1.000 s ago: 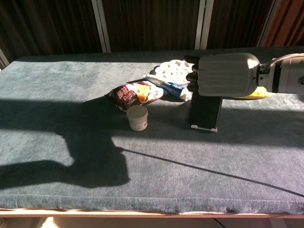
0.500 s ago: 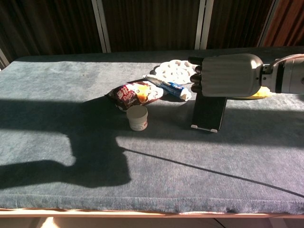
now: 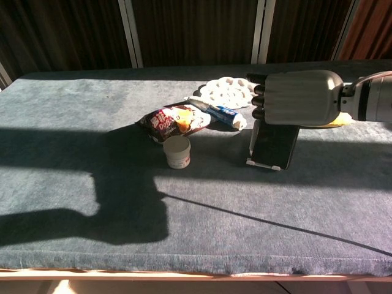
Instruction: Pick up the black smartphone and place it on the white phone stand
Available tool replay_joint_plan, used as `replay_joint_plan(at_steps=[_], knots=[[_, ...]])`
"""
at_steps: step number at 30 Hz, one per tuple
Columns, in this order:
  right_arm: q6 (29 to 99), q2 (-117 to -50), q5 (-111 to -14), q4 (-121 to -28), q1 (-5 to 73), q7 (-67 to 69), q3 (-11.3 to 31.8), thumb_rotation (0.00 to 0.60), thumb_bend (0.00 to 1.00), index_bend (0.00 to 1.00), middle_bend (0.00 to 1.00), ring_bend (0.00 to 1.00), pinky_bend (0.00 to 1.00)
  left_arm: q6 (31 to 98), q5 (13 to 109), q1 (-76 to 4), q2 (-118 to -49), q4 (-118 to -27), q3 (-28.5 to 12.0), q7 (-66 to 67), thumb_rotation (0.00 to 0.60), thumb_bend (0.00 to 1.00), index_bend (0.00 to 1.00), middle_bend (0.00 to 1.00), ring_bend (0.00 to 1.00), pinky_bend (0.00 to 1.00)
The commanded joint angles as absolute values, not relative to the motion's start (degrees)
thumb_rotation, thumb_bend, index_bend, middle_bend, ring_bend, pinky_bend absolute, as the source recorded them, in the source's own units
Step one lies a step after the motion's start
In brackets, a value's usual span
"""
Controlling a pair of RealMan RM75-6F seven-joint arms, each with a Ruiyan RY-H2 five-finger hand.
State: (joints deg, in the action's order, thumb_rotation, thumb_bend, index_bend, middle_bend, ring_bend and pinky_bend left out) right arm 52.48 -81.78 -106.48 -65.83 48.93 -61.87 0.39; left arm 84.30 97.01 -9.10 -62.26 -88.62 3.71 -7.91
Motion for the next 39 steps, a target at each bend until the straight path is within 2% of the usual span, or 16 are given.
replay_joint_plan(at_steps=[1,7,21,24,29,32,39], knots=[[52.1,-82.0,-105.5,-66.3,48.5,-63.1,0.9,0.6,0.27,0.5,0.58,0.41,0.31,84.3,97.0,-9.1,-62.2,-88.6,3.7,-8.0,0.6,0.4,0.0,0.0,0.0,0.09],[51.3,-82.3,-103.2,-67.6,47.9,-65.6,2.1,0.6,0.27,0.36,0.54,0.37,0.3,84.3,97.0,-9.1,-62.2,-88.5,3.7,-8.1,0.6,0.4,0.0,0.0,0.0,0.09],[50.4,-84.0,-100.0,-68.2,47.4,-69.2,3.2,0.6,0.26,0.32,0.52,0.36,0.3,84.4,97.2,-9.1,-62.0,-88.5,3.9,-8.4,0.6,0.4,0.0,0.0,0.0,0.09],[50.3,-84.2,-98.9,-68.5,47.1,-69.9,3.5,0.6,0.26,0.27,0.5,0.34,0.29,84.5,97.2,-9.1,-62.0,-88.5,3.8,-8.5,0.6,0.39,0.0,0.0,0.0,0.09],[49.6,-84.0,-96.2,-70.0,46.4,-71.7,4.3,0.6,0.25,0.02,0.39,0.27,0.25,84.5,97.4,-9.1,-62.0,-88.5,3.9,-8.5,0.6,0.4,0.0,0.0,0.0,0.09],[49.5,-84.1,-94.5,-70.7,46.1,-73.0,4.9,0.6,0.24,0.0,0.32,0.23,0.23,84.6,97.5,-9.1,-62.0,-88.4,4.0,-8.5,0.6,0.4,0.0,0.0,0.0,0.09],[49.8,-84.1,-92.0,-72.6,45.7,-74.4,5.5,0.6,0.22,0.0,0.25,0.17,0.19,84.5,97.7,-9.2,-61.9,-88.3,4.1,-8.6,0.6,0.4,0.0,0.0,0.0,0.09]])
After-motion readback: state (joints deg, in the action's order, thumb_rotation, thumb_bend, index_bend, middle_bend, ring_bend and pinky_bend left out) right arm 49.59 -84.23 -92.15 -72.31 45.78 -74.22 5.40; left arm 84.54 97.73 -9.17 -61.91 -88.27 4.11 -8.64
